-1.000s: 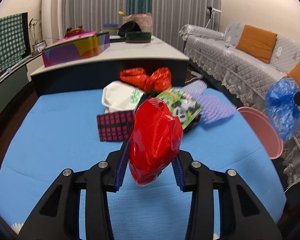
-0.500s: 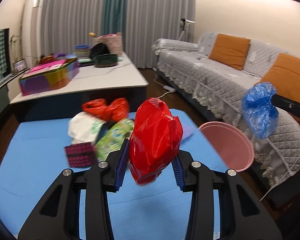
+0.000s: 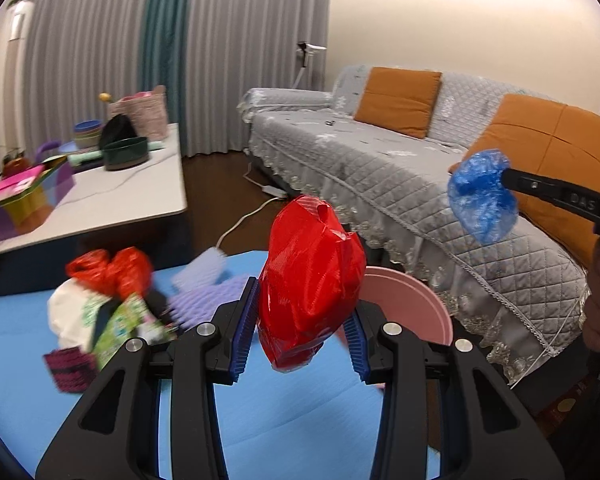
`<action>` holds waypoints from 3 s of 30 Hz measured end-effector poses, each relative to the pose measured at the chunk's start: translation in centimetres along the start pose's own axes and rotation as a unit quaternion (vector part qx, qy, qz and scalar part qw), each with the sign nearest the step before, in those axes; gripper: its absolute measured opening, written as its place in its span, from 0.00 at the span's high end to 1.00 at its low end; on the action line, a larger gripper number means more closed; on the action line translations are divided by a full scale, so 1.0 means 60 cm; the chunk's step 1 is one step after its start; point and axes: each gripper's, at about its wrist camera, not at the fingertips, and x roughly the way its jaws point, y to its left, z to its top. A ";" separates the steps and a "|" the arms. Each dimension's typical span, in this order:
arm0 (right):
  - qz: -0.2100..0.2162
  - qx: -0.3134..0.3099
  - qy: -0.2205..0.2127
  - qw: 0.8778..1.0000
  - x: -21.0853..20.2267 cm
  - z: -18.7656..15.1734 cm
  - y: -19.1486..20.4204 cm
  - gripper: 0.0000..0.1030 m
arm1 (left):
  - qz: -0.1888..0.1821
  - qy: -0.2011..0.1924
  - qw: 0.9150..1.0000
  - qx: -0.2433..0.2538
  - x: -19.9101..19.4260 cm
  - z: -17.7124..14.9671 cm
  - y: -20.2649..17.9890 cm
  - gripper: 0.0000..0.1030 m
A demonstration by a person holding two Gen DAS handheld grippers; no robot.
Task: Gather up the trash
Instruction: 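Drop the red bag into the pink bin with the left tool while the right tool drops the blue bag, then move both tools back over the table toward the patterned card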
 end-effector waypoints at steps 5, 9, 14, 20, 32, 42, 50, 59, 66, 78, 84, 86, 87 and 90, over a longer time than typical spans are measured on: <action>-0.023 0.021 0.004 1.000 0.049 -0.011 -0.031 0.99 | -0.019 0.004 1.000 0.003 0.054 0.013 -0.028 0.61; -0.040 0.024 0.013 0.999 0.082 -0.018 -0.049 0.99 | -0.029 0.019 0.999 0.006 0.113 0.013 -0.045 0.62; -0.051 0.024 0.027 0.998 0.116 -0.026 -0.061 0.99 | -0.033 0.040 0.999 0.006 0.178 0.001 -0.056 0.61; -0.062 0.021 0.039 0.997 0.135 -0.032 -0.066 0.99 | -0.038 0.062 0.997 0.007 0.231 -0.021 -0.064 0.61; -0.068 0.020 0.048 0.996 0.155 -0.034 -0.063 0.94 | -0.075 0.076 0.994 0.009 0.259 -0.025 -0.070 0.55; -0.078 0.045 0.042 0.995 0.145 -0.028 -0.072 0.51 | -0.055 0.070 0.996 -0.007 0.207 -0.034 -0.033 0.35; -0.071 0.037 0.010 0.997 0.116 -0.022 -0.041 0.51 | -0.048 0.026 0.999 0.003 0.110 -0.005 -0.009 0.35; -0.061 0.058 -0.030 0.996 0.079 -0.011 -0.017 0.50 | -0.013 -0.021 1.000 0.018 0.002 0.011 0.039 0.33; -0.033 0.064 -0.015 0.997 0.062 0.000 0.015 0.50 | 0.005 -0.023 1.000 0.004 -0.048 0.020 0.097 0.33; -0.010 0.033 -0.015 0.999 0.057 -0.003 0.084 0.52 | 0.056 -0.012 0.997 -0.053 -0.067 -0.040 0.189 0.33; 0.002 0.018 -0.009 1.000 0.073 -0.005 0.118 0.57 | 0.066 -0.015 0.996 -0.059 -0.079 -0.050 0.218 0.35; 0.007 0.016 -0.008 1.000 0.076 -0.005 0.128 0.59 | 0.069 -0.017 0.996 -0.060 -0.083 -0.051 0.225 0.37; 0.009 0.014 -0.008 1.000 0.078 -0.004 0.133 0.61 | 0.071 -0.018 0.996 -0.060 -0.086 -0.052 0.228 0.38; 0.014 0.009 -0.007 1.000 0.082 -0.004 0.149 0.64 | 0.072 -0.018 0.995 -0.061 -0.089 -0.055 0.236 0.43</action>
